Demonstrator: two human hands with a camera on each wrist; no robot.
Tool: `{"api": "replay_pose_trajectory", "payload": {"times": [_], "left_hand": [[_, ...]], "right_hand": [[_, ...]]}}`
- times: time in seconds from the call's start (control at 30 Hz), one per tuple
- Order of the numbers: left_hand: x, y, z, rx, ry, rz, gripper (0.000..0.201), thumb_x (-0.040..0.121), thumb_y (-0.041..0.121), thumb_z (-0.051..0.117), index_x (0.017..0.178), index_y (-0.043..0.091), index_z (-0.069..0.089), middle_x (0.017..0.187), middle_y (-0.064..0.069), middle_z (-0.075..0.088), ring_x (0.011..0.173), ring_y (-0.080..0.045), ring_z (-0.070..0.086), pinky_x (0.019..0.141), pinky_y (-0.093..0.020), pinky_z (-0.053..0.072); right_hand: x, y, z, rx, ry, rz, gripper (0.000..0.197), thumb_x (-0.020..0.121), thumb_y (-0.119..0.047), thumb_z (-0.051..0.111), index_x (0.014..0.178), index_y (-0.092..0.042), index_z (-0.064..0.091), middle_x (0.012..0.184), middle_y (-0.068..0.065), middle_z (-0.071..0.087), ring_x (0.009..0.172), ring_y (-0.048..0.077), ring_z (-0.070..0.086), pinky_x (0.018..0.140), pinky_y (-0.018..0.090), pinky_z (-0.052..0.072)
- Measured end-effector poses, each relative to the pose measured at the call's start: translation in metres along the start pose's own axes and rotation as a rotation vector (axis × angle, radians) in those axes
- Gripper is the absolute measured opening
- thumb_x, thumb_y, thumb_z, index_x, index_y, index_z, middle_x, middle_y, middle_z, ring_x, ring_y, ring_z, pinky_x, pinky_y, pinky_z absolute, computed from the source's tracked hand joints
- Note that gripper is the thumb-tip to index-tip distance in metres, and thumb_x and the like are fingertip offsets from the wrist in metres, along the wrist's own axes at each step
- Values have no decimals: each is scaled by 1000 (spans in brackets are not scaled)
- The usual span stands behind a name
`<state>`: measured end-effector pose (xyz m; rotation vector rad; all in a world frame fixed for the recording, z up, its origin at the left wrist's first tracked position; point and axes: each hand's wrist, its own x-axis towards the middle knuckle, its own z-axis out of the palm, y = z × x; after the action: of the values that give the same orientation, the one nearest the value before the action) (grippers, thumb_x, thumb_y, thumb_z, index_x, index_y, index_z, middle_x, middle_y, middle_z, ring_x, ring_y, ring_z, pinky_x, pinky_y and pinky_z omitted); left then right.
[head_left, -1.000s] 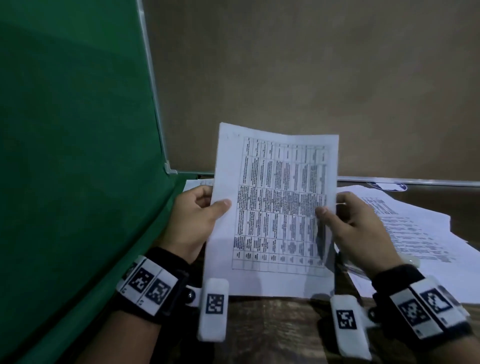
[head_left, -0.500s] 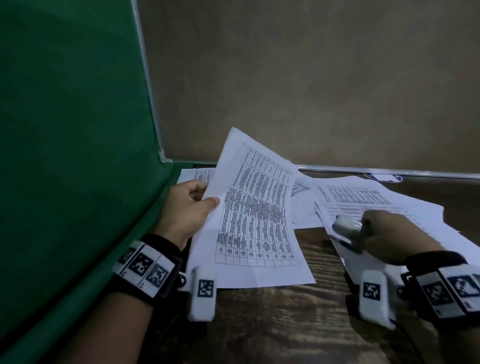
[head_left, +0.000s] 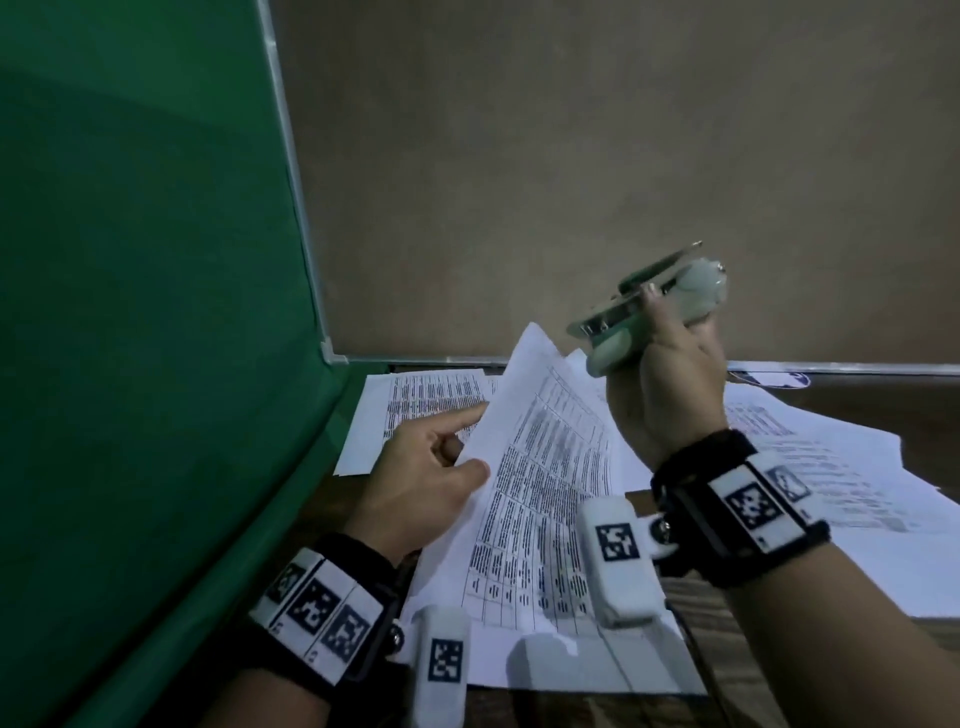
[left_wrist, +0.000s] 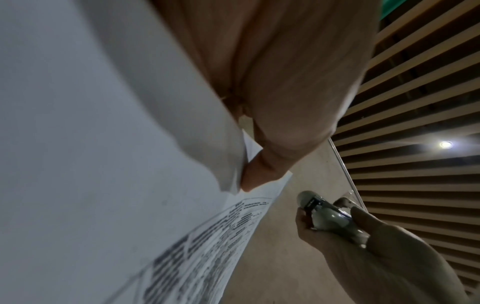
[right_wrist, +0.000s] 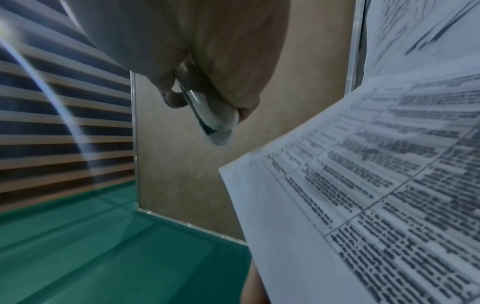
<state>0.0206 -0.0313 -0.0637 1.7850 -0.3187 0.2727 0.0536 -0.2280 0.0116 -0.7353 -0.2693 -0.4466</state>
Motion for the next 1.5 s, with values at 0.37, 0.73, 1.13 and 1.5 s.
{"api": "replay_pose_trajectory", "payload": {"times": [0.37,0.73,1.13,1.5], "left_hand": [[-9,8,14,3,-90,49,67,87,-5,72,109,58,64,62,22,40,56,-1,37,59,-17,38],[-14,16,17,4,-143,55,67,87,-5,72,102,60,68,61,23,47,58,-2,46,61,-19,43],[-13,13,19,1,-197,27,66,85,-8,72,113,52,71,60,18,46,62,-11,43,63,-27,40],[-11,10,17,-32,-179,42,73,84,-5,73,98,66,69,63,18,48,64,-12,49,65,-28,43]], "right_hand": [[-3,4,-4,-1,-12,-7,48,107,-10,49,152,-11,33,106,6,64,89,12,68,98,37,58],[-10,-2,-10,-462,-110,-163,29,100,-32,58,124,-20,48,102,7,62,91,28,63,87,56,58],[-13,-6,1,-631,-171,-417,19,106,-32,53,106,-17,41,72,-13,56,52,14,55,50,44,57],[-9,-5,-7,-582,-200,-392,25,105,-42,48,111,-19,41,78,1,61,58,30,64,57,44,58]]}}
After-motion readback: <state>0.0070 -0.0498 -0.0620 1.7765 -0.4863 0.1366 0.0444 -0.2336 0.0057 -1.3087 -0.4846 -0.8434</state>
